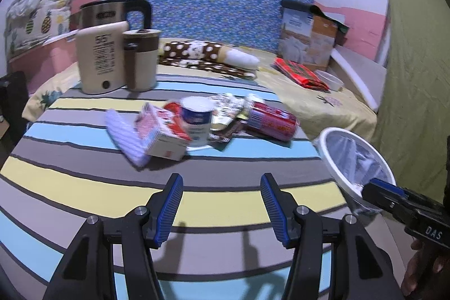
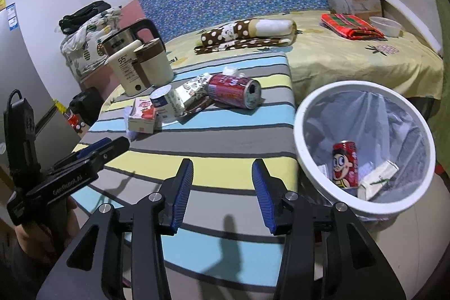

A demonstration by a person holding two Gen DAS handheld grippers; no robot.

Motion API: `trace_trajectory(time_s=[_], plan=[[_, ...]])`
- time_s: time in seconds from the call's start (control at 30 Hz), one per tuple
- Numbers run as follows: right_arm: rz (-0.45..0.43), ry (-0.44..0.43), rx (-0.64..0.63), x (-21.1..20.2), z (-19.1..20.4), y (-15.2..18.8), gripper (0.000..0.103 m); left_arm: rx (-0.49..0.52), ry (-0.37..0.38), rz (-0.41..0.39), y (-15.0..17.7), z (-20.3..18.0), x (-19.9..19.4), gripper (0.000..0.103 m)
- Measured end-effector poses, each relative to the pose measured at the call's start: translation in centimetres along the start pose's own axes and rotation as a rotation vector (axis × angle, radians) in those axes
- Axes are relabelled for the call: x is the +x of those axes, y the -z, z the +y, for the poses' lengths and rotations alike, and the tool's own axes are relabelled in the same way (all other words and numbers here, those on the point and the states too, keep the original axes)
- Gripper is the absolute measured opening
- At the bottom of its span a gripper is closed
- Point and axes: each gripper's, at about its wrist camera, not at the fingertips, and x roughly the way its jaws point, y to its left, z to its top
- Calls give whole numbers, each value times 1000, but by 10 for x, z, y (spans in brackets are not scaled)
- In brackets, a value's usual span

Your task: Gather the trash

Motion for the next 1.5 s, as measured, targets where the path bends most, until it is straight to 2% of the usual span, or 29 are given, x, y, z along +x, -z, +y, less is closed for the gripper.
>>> trace_trajectory(time_s=[0.43,0.83,0.93,1.1,1.2,1.5], plan=[[25,-33,-34,20,14,-9,46,-166,-63,15,-26,63,33,57],[44,-45,-44,34,14,-16,46,-277,-59,69,-38,85,78,57],[48,-43,-43,36,12,-16,46,-259,-77,72,-39,79,81,57],[56,-45,-37,38,12,-16,46,-235,-68,79,-39,67,86,57],[58,-49,-38,38,12,-16,46,-238,-75,79,-39,67,87,49],[48,-49,-45,35,16,-17,46,-215,-98,31,-35,69,66,40]])
